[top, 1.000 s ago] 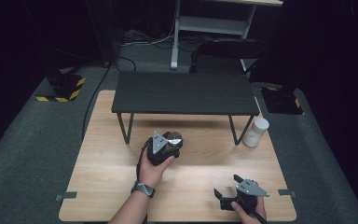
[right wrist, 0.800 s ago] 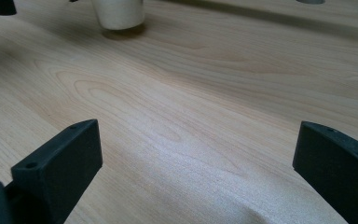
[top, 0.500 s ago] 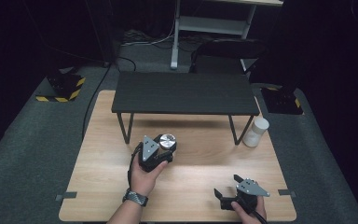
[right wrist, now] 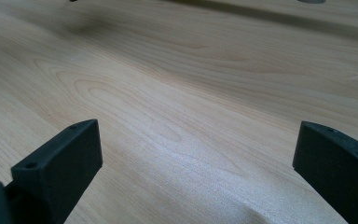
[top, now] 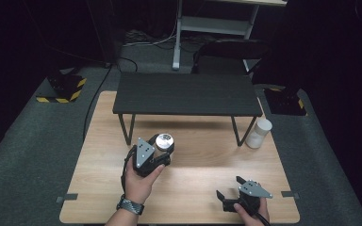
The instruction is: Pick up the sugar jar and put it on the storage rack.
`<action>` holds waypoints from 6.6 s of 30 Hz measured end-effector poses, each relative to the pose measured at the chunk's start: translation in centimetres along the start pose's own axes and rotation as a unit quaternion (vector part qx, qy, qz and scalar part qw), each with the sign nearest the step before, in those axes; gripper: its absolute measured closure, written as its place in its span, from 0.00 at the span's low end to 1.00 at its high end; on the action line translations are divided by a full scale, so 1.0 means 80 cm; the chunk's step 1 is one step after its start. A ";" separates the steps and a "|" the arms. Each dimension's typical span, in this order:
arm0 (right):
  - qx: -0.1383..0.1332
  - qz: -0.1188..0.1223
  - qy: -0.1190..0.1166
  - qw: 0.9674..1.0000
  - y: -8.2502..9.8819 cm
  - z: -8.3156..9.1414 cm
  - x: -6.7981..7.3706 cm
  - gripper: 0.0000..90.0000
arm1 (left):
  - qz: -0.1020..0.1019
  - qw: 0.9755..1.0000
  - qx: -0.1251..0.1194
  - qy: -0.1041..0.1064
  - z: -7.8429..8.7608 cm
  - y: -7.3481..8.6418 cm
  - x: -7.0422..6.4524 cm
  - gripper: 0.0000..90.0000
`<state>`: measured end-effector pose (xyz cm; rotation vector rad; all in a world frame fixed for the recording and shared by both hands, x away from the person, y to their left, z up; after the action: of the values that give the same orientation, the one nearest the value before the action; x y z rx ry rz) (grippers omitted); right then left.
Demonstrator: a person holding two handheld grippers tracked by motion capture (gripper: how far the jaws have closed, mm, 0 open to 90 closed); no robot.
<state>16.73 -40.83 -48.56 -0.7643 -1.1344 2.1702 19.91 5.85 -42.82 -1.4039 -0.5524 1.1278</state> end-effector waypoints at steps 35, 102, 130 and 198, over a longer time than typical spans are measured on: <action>-0.002 -0.007 -0.002 1.000 0.002 0.001 -0.003 0.01 | -0.012 0.999 -0.049 0.007 0.019 -0.100 -0.042 0.38; -0.009 -0.008 -0.003 1.000 0.004 0.002 -0.004 0.01 | 0.019 0.994 -0.068 -0.084 -0.125 -0.174 0.005 0.38; -0.015 -0.012 -0.003 1.000 0.006 0.002 -0.005 0.01 | 0.035 0.994 -0.066 -0.076 -0.122 -0.174 0.009 0.26; -0.006 0.010 0.000 1.000 0.001 0.001 0.003 0.01 | 0.002 0.998 -0.056 0.004 0.011 -0.056 0.028 0.00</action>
<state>16.54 -40.75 -48.66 -0.7834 -1.1457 2.1815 21.34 9.08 -39.16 -1.5065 -0.6145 1.1086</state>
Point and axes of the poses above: each handheld gripper's, and its own axes: z roughly backward along the jaws, y roughly out of its underside, x roughly to its left, the point moved 3 cm from there along -z, roughly forward along the jaws, and after that the axes turned 15 degrees about z, right-handed, at the moved point
